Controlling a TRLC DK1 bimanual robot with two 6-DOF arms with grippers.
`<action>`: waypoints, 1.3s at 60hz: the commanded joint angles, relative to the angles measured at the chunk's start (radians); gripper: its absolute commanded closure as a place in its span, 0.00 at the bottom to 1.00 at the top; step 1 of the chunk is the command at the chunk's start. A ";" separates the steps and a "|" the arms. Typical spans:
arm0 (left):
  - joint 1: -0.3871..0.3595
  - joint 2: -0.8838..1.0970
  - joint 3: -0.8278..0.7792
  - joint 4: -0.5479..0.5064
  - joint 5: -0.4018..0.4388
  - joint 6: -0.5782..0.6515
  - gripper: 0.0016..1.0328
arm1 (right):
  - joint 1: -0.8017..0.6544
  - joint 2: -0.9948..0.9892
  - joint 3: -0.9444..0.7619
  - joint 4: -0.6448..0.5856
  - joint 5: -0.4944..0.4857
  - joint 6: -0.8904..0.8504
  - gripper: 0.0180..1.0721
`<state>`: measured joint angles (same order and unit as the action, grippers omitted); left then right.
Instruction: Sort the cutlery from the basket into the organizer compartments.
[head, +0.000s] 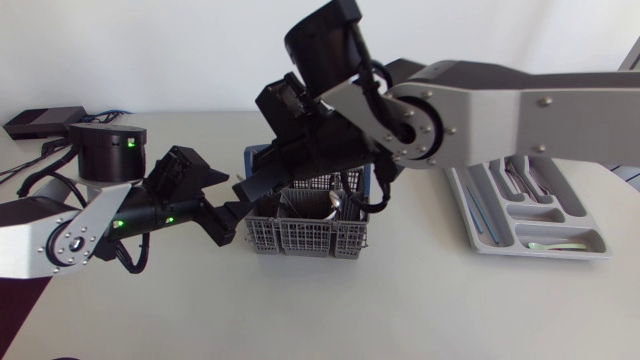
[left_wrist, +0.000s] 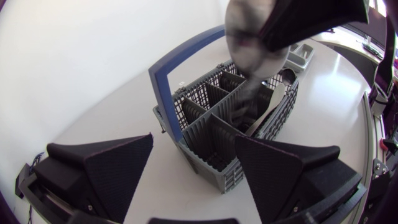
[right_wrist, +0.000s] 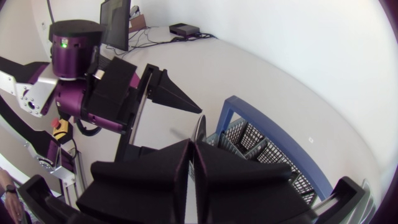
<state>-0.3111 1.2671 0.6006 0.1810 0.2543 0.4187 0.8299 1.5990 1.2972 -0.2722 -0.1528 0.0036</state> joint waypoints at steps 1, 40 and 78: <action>-0.013 -0.034 -0.004 -0.009 0.007 -0.017 0.13 | -0.009 -0.074 -0.026 -0.016 -0.014 0.006 0.94; -0.095 -0.170 0.245 -0.253 0.003 -0.040 0.12 | -0.164 -0.375 0.030 -0.243 -0.163 0.033 0.94; -0.352 0.020 0.442 -0.298 -0.050 -0.159 0.12 | -0.416 -0.511 -0.036 -0.263 -0.380 0.105 0.94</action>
<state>-0.6426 1.2491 0.9848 -0.1303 0.2035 0.2996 0.4335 1.1023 1.2968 -0.5507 -0.5114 0.0769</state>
